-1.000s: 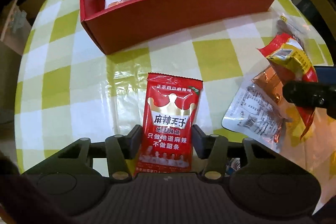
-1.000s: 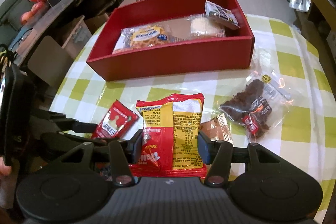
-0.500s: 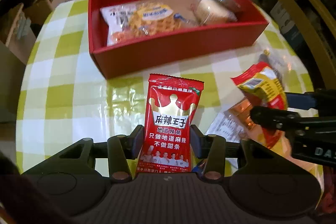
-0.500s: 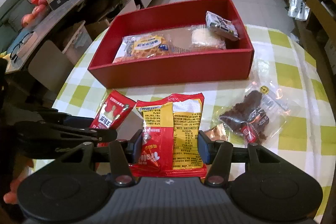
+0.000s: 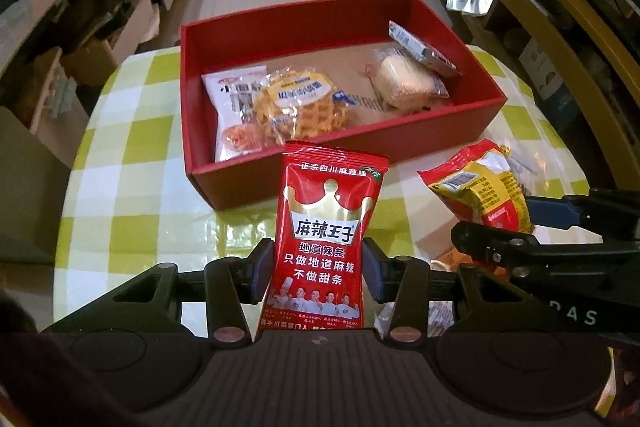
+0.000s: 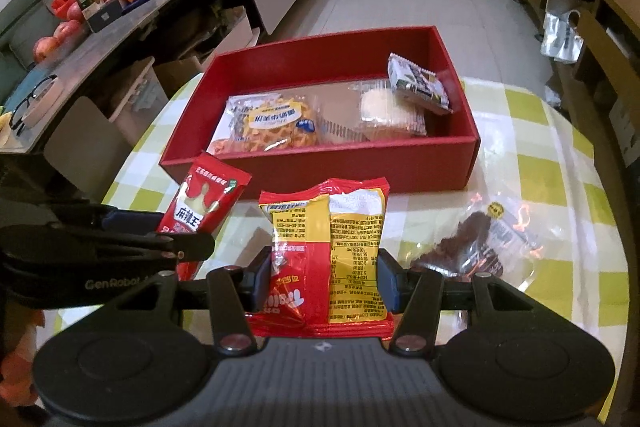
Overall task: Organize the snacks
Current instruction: 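Lift both packs and carry them over the red box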
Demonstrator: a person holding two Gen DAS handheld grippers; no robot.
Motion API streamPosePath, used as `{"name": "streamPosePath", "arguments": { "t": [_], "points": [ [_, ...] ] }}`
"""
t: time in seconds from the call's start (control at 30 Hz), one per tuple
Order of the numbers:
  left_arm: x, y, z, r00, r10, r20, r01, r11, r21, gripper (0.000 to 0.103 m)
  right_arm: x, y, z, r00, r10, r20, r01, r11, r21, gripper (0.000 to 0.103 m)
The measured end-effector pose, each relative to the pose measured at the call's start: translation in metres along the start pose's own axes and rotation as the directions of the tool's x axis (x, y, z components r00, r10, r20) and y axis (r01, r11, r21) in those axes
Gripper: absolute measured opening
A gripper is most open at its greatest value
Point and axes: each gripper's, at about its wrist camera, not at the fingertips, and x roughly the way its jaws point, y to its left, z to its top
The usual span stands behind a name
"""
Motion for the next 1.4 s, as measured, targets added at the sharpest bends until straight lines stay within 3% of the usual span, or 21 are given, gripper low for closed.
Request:
{"name": "streamPosePath", "arguments": {
  "t": [0.77, 1.4],
  "points": [
    [-0.002, 0.003, 0.022, 0.995, 0.075, 0.061, -0.074, 0.997, -0.014, 0.054, 0.005, -0.007, 0.02, 0.999, -0.035, 0.038, 0.034, 0.999, 0.017, 0.058],
    [-0.001, 0.002, 0.036, 0.993, 0.081, 0.082, -0.079, 0.997, -0.02, 0.054, 0.01, -0.013, 0.038, 0.997, -0.03, 0.067, 0.027, 0.999, 0.046, 0.058]
  ]
}}
